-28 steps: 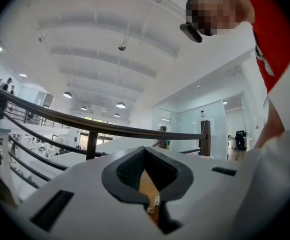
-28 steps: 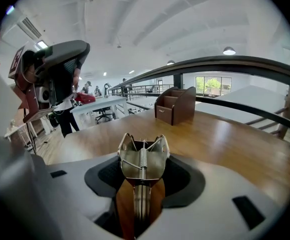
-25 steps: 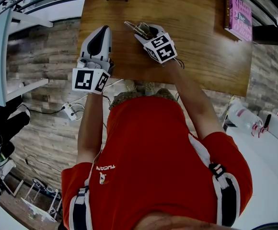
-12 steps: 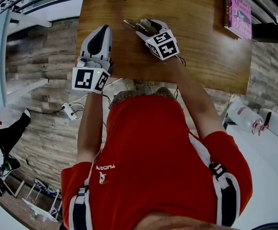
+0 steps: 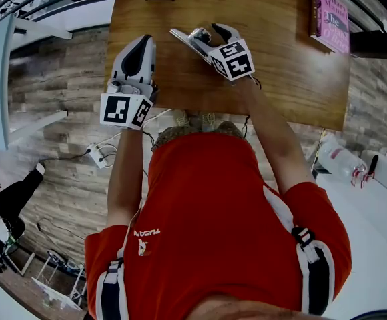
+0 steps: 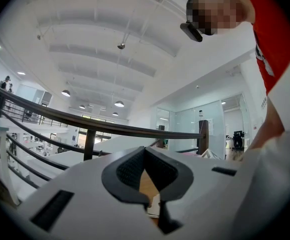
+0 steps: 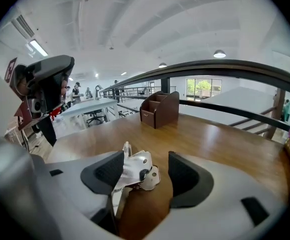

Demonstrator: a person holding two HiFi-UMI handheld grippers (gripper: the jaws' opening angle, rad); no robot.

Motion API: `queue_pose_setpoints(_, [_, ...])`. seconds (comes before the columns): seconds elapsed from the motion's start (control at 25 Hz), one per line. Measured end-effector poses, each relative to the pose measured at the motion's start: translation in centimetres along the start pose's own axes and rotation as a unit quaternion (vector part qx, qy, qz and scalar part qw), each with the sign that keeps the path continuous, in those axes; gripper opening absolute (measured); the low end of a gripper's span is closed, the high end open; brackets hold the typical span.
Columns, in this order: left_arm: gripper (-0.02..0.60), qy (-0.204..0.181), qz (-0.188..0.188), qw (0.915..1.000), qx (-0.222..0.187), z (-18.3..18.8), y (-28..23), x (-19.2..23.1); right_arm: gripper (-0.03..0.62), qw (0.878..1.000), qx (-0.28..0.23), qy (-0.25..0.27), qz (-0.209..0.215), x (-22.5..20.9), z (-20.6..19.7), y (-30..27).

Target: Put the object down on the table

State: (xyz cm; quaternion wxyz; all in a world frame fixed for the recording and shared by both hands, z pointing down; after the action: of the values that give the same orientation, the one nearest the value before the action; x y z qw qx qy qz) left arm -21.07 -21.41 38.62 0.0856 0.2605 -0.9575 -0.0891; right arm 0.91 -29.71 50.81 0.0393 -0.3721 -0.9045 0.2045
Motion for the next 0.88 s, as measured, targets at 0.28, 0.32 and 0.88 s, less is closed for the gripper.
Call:
queue_pose_setpoints(0.28, [0.009,-0.001,-0.007,1.0000,0.001,0.0,-0.2,-0.5,0.267,0.998,-0.060,-0.001,0.006,0.2,2.3,1.9])
queue_pose_setpoints(0.32, [0.009,-0.001,-0.009,1.0000,0.001,0.0,-0.3,-0.6,0.248,0.997,-0.072,0.000,0.009,0.3,2.8,2.3])
queue_pose_setpoints(0.88, [0.009,0.001,-0.032,0.9994,-0.010,1.3,-0.3,-3.6,0.073,0.967,-0.248,0.009,0.064,4.8,10.5,10.5])
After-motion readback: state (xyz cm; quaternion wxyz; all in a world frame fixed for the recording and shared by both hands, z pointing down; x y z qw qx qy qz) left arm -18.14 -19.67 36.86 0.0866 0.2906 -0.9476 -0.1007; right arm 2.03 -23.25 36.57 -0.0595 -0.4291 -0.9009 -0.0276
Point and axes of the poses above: the fingertips, and each gripper's own axes: y backward along the fingers, x to its left, z out of its top, the point moved 9 cm from there along y, backward along the fingers, and after that the axes turned 11 degrees about -x, right-handed, at the moved point
